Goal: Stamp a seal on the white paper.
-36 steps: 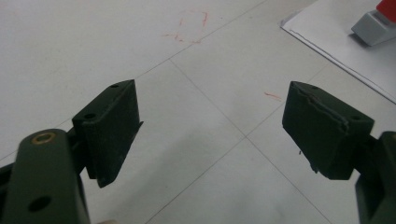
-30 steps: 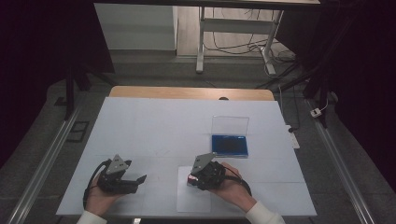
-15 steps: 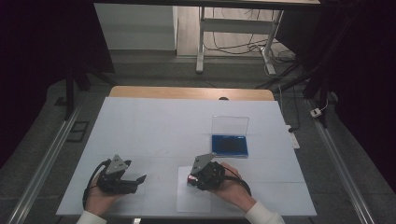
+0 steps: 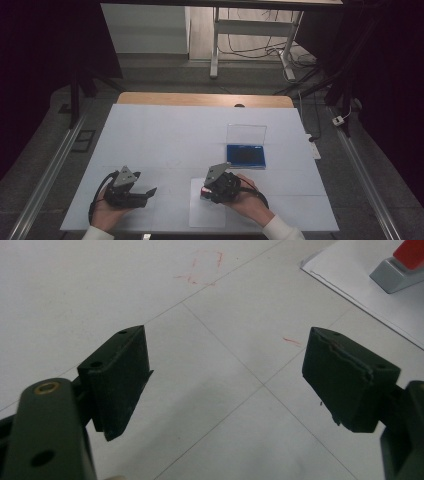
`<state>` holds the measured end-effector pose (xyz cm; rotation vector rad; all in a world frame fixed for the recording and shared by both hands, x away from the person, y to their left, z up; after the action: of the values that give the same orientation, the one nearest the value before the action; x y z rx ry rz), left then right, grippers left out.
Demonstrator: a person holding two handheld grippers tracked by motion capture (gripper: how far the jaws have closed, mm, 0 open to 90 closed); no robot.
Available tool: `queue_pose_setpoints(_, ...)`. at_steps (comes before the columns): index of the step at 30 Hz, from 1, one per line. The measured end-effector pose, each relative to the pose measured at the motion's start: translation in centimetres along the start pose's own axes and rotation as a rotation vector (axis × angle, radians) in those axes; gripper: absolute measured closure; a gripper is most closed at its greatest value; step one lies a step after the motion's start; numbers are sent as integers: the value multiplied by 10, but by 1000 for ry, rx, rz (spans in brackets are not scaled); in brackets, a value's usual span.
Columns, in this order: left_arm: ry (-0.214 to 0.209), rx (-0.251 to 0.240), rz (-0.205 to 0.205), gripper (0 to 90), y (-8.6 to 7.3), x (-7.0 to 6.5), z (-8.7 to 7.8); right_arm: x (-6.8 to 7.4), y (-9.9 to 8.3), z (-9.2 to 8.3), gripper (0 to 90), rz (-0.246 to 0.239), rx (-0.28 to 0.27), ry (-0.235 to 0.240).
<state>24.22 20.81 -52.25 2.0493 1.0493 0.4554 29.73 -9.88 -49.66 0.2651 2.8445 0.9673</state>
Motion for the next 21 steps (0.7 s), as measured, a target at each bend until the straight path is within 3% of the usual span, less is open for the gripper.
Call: queue_pose_setpoints(21,-1,7,3,192,-1,-1,0,0,3,4,704,-4,47,-2)
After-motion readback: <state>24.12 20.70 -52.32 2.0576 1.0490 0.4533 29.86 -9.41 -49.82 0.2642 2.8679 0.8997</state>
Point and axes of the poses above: each handheld gripper's, and its own axes: z roughly forward along the jaws, y roughly out of its top, x roughly to its left, the point moved 1 cm from there along z, roughly forward along the jaws, and after that the axes turned 3 degrees about -x, right-handed, at the moved point
